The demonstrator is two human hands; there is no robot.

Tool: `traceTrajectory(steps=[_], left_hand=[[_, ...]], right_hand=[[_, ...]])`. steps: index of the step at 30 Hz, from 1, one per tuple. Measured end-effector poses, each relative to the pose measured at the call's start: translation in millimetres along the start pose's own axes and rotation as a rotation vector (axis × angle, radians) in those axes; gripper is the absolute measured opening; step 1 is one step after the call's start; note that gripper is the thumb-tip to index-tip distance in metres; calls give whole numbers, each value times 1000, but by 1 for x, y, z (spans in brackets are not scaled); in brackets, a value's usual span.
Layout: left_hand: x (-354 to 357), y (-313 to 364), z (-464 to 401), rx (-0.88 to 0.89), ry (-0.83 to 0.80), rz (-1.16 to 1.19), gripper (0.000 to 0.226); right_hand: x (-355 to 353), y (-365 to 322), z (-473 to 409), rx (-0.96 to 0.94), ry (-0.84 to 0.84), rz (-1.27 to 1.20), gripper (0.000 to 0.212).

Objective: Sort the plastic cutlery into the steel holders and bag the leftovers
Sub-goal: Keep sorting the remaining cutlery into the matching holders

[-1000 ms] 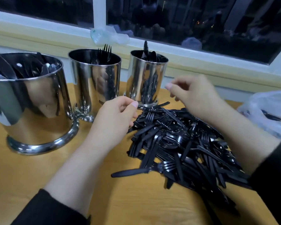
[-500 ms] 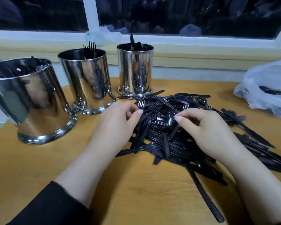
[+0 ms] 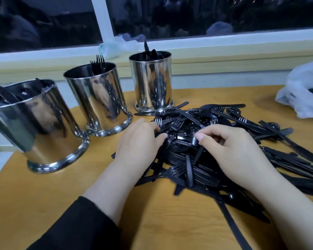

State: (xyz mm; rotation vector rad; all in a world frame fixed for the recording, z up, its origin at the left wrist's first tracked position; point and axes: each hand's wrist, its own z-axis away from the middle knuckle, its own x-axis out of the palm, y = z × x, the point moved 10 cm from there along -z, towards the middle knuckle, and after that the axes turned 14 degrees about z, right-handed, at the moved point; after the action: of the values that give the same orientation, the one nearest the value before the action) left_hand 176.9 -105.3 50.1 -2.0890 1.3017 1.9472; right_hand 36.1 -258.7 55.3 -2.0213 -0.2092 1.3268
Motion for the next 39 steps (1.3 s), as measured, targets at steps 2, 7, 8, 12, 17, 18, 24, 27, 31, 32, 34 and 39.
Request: traceTrajectory(steps=[2, 7, 8, 12, 17, 18, 24, 27, 31, 32, 34, 39], left_hand=[[-1, 2, 1, 7, 9, 21, 26], [0, -1, 1, 1, 2, 112, 13], [0, -3, 1, -2, 5, 124, 13], [0, -12, -1, -29, 14, 188, 14], [-18, -9, 1, 8, 105, 477, 16], [-19, -4, 3, 26, 102, 586, 17], [3, 41, 25, 166, -157, 790, 19], [11, 53, 33, 191, -264, 733, 17], [-16, 27, 18, 157, -30, 563, 20], [-24, 14, 12, 113, 41, 480, 17], [-25, -9, 6, 10, 37, 273, 22], [-9, -19, 4, -64, -70, 69, 34]], right_hand=[[-3, -1, 1, 8, 15, -30, 18], [-13, -12, 9, -13, 34, -37, 16], [-17, -16, 12, -30, 55, -51, 16], [-18, -28, 15, -51, 60, -69, 15], [-11, -17, 12, 44, 9, -99, 11], [-11, -14, 10, 56, 16, -127, 12], [5, -1, 4, 152, -49, -442, 14], [-9, 6, 3, 162, 68, -502, 16], [-10, 8, 3, 178, 78, -508, 17], [-8, 10, 3, 192, 77, -506, 22], [-6, 12, 3, 213, 77, -511, 28], [-3, 11, 1, 216, 49, -508, 29]])
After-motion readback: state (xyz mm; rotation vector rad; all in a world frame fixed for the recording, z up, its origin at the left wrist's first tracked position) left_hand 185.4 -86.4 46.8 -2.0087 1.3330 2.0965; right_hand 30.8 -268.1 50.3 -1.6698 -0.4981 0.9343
